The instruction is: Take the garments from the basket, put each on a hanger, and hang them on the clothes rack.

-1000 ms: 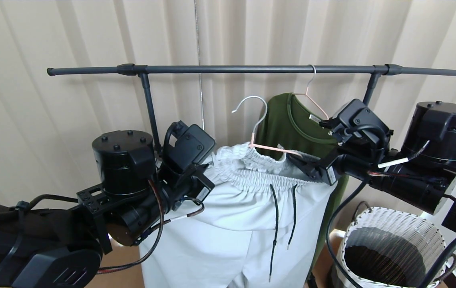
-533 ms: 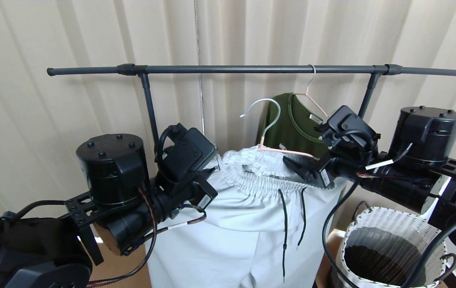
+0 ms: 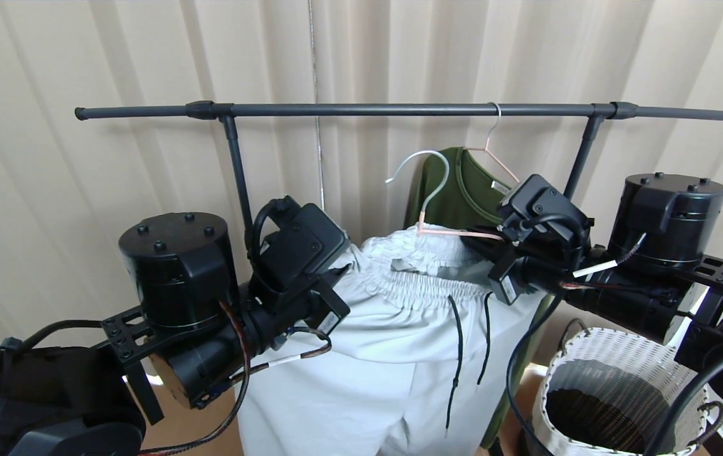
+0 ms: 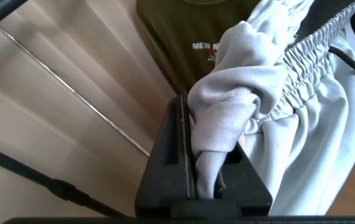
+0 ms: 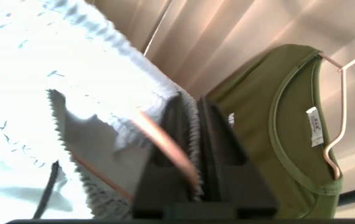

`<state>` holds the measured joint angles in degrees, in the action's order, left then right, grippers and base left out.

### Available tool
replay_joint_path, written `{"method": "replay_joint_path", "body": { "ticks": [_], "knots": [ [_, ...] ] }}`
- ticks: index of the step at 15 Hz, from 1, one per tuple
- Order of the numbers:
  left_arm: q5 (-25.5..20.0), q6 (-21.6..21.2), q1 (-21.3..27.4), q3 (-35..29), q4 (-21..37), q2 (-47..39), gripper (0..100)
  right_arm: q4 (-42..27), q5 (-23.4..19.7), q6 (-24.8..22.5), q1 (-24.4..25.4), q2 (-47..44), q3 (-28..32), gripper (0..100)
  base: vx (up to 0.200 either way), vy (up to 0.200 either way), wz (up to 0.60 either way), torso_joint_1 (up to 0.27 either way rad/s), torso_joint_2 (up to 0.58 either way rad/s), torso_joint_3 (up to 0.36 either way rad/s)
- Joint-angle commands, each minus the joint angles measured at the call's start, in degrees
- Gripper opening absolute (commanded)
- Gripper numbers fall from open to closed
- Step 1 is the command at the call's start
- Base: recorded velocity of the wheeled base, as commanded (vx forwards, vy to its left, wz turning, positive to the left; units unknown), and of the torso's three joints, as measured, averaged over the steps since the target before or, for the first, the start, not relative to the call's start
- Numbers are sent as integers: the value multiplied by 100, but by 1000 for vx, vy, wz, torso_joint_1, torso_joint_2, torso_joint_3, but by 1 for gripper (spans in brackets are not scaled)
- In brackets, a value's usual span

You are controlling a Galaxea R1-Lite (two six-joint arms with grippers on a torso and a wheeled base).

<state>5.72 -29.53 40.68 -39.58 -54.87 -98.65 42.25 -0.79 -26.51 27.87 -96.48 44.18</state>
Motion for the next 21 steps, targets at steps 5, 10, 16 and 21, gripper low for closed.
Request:
{"method": "replay_joint_path", "body": {
  "ticks": [5,10,16,21],
  "knots": [
    [43,43,-60,-14,3,-14,0,20,35,24,-1,85,-15,0,0,0,0,0,0,0],
    [35,114,-192,-50,3,-14,100,11,44,129,-1,314,-217,0,0,0,0,0,0,0],
    [-387,272,-166,74,3,337,100,2,97,445,-168,507,-261,0,0,0,0,0,0,0],
    [-844,597,-631,803,3,786,100,-42,88,533,-308,656,-269,0,0,0,0,0,0,0]
  ]
}}
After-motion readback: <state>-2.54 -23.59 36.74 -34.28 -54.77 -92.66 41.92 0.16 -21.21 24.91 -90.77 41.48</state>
